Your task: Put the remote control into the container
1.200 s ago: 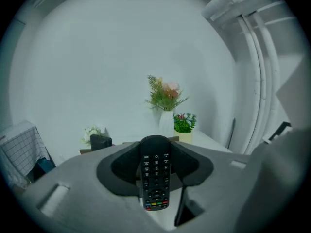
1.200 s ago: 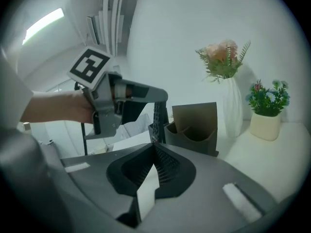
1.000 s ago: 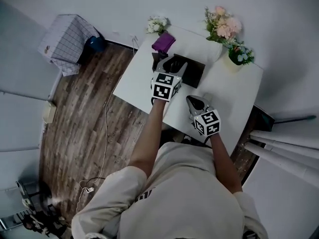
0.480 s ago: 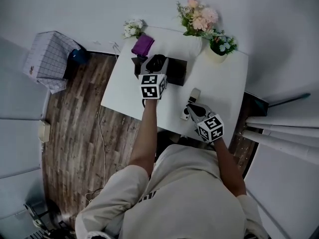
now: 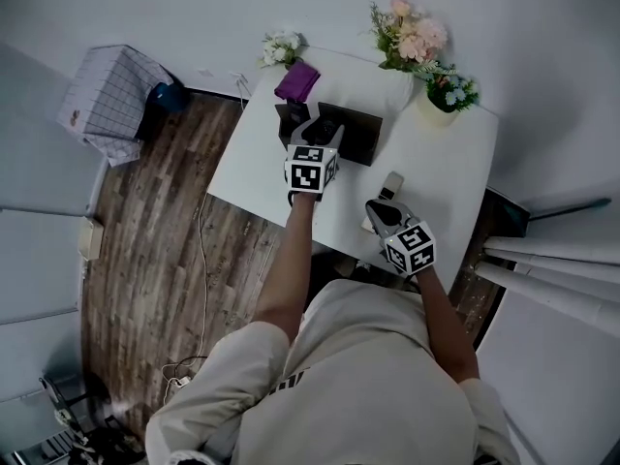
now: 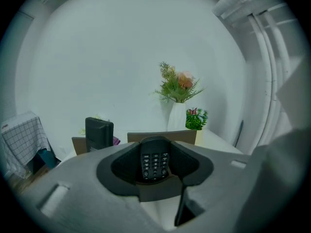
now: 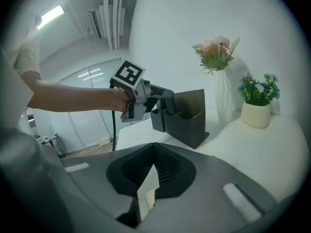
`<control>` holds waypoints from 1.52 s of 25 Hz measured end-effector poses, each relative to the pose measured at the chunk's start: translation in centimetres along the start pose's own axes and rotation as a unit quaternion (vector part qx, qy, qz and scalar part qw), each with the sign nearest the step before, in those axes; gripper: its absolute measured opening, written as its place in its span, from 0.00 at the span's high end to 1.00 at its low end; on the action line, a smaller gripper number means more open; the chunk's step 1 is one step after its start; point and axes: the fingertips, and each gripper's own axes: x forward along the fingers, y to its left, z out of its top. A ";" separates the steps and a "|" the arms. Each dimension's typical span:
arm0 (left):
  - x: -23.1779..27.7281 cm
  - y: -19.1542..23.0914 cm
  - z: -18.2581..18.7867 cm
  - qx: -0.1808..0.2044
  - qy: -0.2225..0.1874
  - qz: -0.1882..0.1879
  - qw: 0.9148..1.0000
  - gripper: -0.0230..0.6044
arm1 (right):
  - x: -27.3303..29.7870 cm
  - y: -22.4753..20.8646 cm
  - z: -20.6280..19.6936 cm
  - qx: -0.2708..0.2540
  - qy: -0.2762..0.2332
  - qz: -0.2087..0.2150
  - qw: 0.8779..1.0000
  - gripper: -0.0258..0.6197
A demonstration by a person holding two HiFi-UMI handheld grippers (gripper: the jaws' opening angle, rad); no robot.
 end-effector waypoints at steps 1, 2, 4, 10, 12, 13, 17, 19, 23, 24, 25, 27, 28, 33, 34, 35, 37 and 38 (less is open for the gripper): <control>0.0 0.1 -0.3 0.001 0.007 -0.001 1.000 0.64 | 0.1 0.2 0.0 -0.004 0.002 0.002 1.000 0.96; 0.1 0.1 -0.6 0.003 0.014 0.000 1.000 0.64 | 0.2 0.3 0.0 -0.006 0.002 0.002 1.000 0.96; 0.1 0.1 -1.1 0.005 0.026 0.000 1.000 0.64 | 0.1 0.3 0.0 -0.007 0.002 0.001 1.000 0.96; 0.3 -0.1 -1.7 0.016 0.040 0.000 0.999 0.64 | -0.3 -0.4 0.1 0.001 0.004 -0.014 1.000 0.96; 0.4 0.0 -1.8 0.020 0.047 -0.002 0.999 0.64 | -0.3 -0.5 0.3 0.002 0.003 -0.018 1.000 0.96; 0.4 -0.1 -1.9 0.024 0.053 -0.004 0.998 0.64 | -0.2 -0.5 0.3 0.002 0.003 -0.019 1.000 0.96; 0.3 0.0 -2.1 0.034 0.061 -0.006 0.998 0.64 | 0.1 -0.1 0.4 0.000 0.003 -0.015 1.000 0.96; -0.1 0.1 -1.8 0.035 0.057 -0.001 0.998 0.64 | 0.3 -0.1 0.6 0.002 0.001 -0.013 1.000 0.96; -1.3 0.8 -2.0 0.032 0.056 0.008 0.998 0.63 | 1.1 0.3 1.1 0.008 -0.006 -0.004 1.000 0.96; -1.7 0.7 -2.0 0.024 0.054 0.009 0.998 0.62 | 1.2 0.4 1.2 0.009 -0.007 -0.001 1.000 0.96; -2.2 0.4 -1.8 0.018 0.050 0.011 0.999 0.62 | 1.3 0.4 1.3 0.009 -0.008 0.001 1.000 0.96; -3.2 0.0 -1.0 0.021 0.038 0.019 0.999 0.62 | 1.7 0.3 1.7 0.010 -0.013 0.003 1.000 0.96; -3.8 0.0 -0.7 0.027 0.034 0.025 0.999 0.62 | 1.9 0.2 2.0 0.011 -0.016 0.002 1.000 0.96; -6.8 -0.2 -0.7 0.018 0.013 0.051 0.998 0.62 | 2.1 -1.1 3.9 0.011 -0.037 -0.027 0.999 0.96; -7.3 -0.4 -0.8 0.009 0.008 0.055 0.998 0.62 | 2.0 -1.4 4.3 0.008 -0.041 -0.038 0.998 0.96; -7.8 -0.6 -1.1 0.005 0.004 0.060 0.998 0.63 | 2.0 -1.6 4.9 0.006 -0.047 -0.049 0.998 0.96; -8.6 -1.0 -1.8 0.006 0.003 0.070 0.998 0.67 | 1.8 -1.9 6.0 0.000 -0.060 -0.069 0.996 0.96; -8.9 -1.2 -2.3 0.008 0.002 0.072 0.997 0.67 | 1.7 -1.9 6.4 -0.005 -0.066 -0.074 0.995 0.96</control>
